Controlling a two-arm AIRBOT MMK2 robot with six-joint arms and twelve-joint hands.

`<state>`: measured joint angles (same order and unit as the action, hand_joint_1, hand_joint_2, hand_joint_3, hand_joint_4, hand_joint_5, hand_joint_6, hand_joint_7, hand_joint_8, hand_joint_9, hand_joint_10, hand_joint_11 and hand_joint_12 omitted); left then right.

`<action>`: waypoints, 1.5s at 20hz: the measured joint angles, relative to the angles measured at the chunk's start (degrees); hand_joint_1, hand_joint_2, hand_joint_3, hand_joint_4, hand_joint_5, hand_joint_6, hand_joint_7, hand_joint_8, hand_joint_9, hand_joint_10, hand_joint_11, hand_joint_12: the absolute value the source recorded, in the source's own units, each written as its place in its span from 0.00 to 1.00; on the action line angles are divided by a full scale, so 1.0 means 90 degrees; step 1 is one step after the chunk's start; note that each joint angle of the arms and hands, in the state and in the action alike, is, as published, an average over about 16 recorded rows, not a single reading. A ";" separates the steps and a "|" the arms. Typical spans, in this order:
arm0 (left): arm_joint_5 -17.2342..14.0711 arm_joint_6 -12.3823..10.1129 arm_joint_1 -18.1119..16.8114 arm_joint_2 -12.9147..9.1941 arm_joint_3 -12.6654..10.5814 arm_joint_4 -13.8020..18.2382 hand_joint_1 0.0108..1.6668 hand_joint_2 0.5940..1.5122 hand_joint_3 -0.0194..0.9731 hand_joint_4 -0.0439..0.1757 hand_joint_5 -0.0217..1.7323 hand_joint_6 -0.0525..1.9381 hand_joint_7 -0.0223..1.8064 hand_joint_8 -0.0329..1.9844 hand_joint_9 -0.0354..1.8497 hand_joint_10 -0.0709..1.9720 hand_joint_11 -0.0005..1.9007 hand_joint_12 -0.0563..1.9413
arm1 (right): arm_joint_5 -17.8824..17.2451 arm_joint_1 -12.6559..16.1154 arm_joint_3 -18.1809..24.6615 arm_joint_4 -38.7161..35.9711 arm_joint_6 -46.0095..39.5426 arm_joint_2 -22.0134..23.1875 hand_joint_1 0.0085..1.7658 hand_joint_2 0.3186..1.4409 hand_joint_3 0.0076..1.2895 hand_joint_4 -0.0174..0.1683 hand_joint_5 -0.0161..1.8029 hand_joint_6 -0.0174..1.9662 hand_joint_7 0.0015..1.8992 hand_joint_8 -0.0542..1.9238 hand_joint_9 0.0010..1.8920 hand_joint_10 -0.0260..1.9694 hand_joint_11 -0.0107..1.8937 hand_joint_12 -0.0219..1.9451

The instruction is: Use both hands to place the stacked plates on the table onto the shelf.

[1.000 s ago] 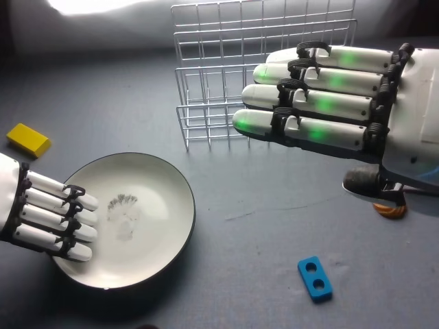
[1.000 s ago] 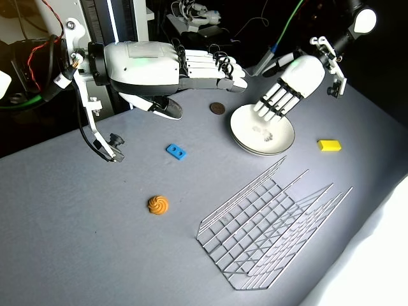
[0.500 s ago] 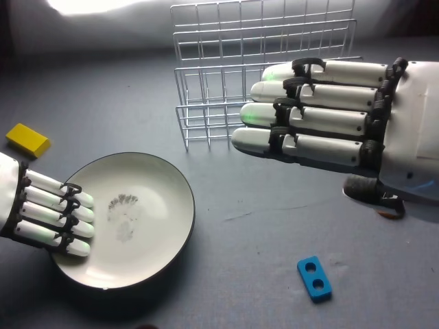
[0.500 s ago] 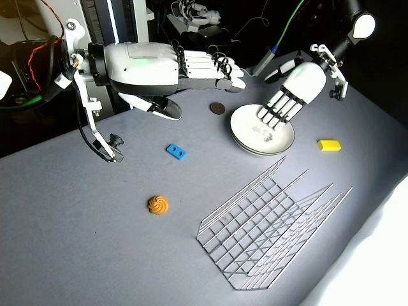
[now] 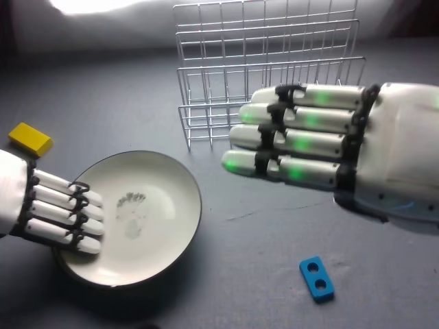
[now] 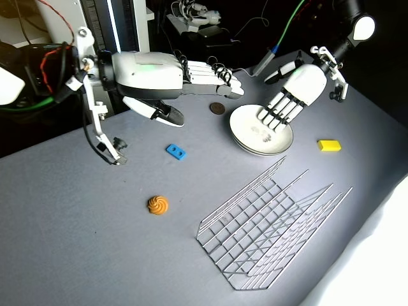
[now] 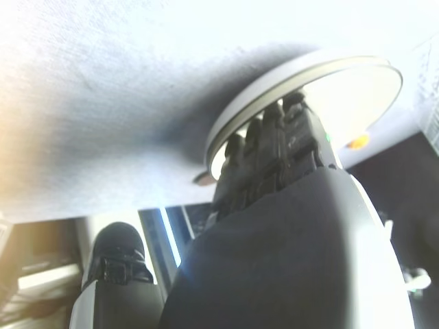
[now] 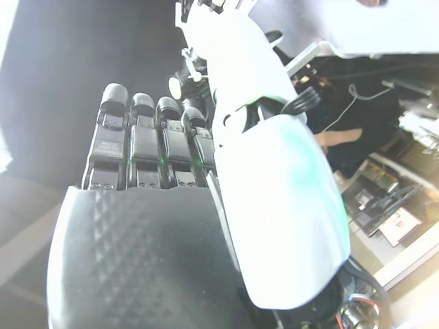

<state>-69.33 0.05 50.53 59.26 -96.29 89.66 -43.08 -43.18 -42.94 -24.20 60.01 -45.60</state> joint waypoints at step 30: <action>0.0605 -0.0518 -0.0513 0.0099 0.0843 0.0146 0.00 0.59 0.03 0.18 0.04 0.02 0.01 0.01 0.03 0.04 0.01 0.03 | 0.1729 0.0619 -0.2117 0.0814 0.1112 -0.3287 0.73 0.71 0.00 0.11 0.14 0.02 0.12 0.03 0.13 0.02 0.02 0.46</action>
<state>-63.88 -4.61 45.91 60.14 -88.71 90.97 -27.52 -37.60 -61.99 -16.87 70.02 -75.19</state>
